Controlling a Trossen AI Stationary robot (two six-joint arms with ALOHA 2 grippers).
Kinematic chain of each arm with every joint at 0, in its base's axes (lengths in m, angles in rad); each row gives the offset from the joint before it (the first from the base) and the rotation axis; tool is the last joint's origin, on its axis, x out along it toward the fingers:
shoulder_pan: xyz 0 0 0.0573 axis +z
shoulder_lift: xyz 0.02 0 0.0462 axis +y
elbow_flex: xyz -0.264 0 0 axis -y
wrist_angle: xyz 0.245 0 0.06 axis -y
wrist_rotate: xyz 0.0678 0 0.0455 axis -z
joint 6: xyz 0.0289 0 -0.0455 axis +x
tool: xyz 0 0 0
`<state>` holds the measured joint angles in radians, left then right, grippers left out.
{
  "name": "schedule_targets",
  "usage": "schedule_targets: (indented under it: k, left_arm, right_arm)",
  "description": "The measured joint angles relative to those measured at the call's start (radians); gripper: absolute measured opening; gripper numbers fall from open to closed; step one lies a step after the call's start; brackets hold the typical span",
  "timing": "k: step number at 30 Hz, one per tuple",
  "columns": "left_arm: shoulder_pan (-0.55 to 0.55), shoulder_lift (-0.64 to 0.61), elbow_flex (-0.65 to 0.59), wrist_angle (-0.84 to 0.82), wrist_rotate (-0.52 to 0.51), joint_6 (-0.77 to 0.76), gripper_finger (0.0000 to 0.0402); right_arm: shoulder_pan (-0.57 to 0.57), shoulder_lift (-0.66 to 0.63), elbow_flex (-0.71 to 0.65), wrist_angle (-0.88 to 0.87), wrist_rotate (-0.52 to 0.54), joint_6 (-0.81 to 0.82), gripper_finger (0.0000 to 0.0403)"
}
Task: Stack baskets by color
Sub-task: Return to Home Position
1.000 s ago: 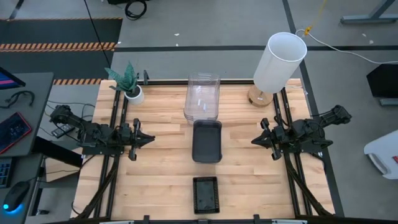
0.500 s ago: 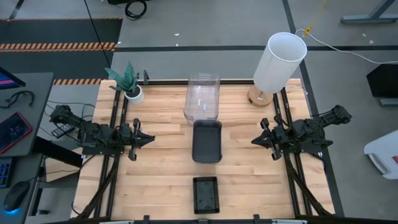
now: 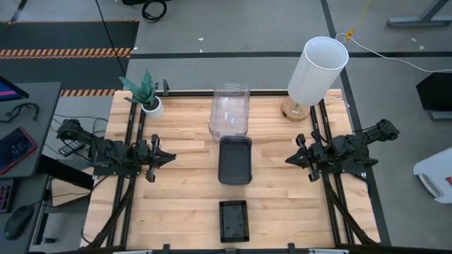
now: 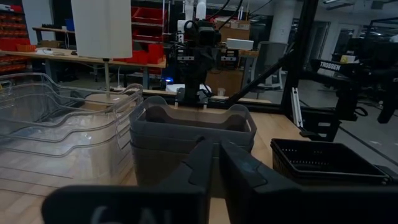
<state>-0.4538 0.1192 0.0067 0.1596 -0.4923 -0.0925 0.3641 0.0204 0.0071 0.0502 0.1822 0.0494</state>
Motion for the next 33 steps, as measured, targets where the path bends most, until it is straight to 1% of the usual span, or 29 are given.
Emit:
schedule_targets:
  k: [6, 15, 24, 33]
  left_arm:
    - [0.000, 0.000, 0.000, 0.000, 0.000, 0.000, 0.0038]
    - [0.000, 0.000, 0.000, 0.000, 0.000, -0.001, 0.0028]
    - [0.000, 0.000, 0.000, 0.000, 0.000, 0.000, 0.0039]
    - [0.000, 0.000, 0.000, 0.000, 0.000, 0.000, 0.0028]
  right_arm:
    - [0.000, 0.000, 0.000, 0.000, 0.000, 0.000, 0.0024]
    - [0.000, 0.000, 0.000, 0.000, 0.000, 0.000, 0.0024]
    - [0.000, 0.000, 0.000, 0.000, 0.000, 0.000, 0.0024]
    - [0.000, 0.000, 0.000, 0.000, 0.000, 0.000, 0.0024]
